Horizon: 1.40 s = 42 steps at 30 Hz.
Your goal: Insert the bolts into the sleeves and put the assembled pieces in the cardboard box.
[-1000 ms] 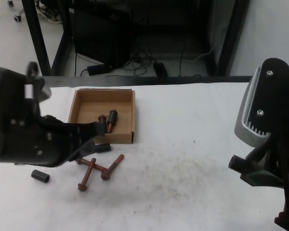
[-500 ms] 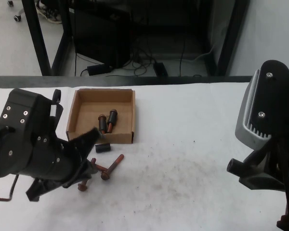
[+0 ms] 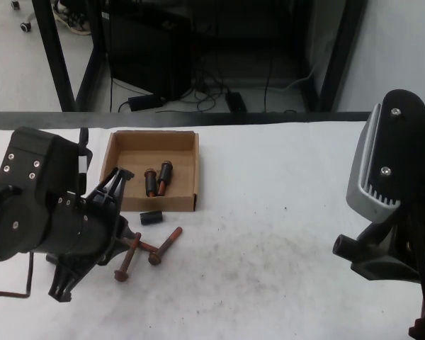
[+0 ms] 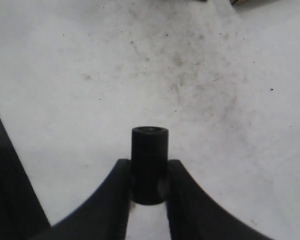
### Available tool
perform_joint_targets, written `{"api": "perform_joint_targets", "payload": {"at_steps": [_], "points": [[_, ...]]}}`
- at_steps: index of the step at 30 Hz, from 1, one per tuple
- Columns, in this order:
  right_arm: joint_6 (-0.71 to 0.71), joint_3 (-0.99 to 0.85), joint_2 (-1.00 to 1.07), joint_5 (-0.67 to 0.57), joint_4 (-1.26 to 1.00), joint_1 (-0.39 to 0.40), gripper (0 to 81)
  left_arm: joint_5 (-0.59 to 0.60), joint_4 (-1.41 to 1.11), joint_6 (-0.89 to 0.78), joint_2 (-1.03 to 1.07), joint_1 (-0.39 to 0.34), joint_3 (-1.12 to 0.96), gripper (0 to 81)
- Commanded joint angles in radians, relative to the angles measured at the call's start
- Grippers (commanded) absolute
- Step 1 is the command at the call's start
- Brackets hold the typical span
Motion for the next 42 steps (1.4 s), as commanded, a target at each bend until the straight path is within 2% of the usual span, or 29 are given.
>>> {"api": "perform_joint_targets", "payload": {"at_steps": [1,10,12,17,20,23,27,29,38,42], "points": [[-0.009,0.001,-0.013,-0.013,0.002,0.0,0.0,-0.028,0.0,-0.025,-0.002,-0.005,-0.003,13.6],[-0.009,0.001,-0.013,-0.013,0.002,0.0,0.0,-0.049,-0.005,0.017,-0.002,-0.005,-0.003,13.6],[-0.009,0.001,-0.013,-0.013,0.002,0.0,0.0,-0.05,-0.018,0.137,-0.002,-0.005,-0.003,13.6],[-0.009,0.001,-0.013,-0.013,0.002,0.0,0.0,-0.018,-0.024,0.576,-0.002,-0.005,-0.003,13.6],[-0.009,0.001,-0.013,-0.013,0.002,0.0,0.0,0.016,-0.024,0.77,-0.002,-0.005,-0.003,13.8],[-0.009,0.001,-0.013,-0.013,0.002,0.0,0.0,0.04,-0.017,0.885,-0.002,-0.005,-0.003,17.5],[-0.009,0.001,-0.013,-0.013,0.002,0.0,0.0,0.033,0.015,0.952,0.009,-0.005,-0.003,28.6],[-0.009,0.001,-0.013,-0.013,0.002,0.0,0.0,0.033,0.022,0.963,0.025,-0.005,-0.003,31.2],[-0.009,0.001,-0.013,-0.011,0.002,0.0,0.0,0.033,0.025,1.025,0.087,-0.005,-0.003,31.2],[-0.009,0.001,-0.013,-0.011,0.002,0.0,0.0,-0.009,0.029,1.101,0.095,-0.005,-0.003,31.2]]}}
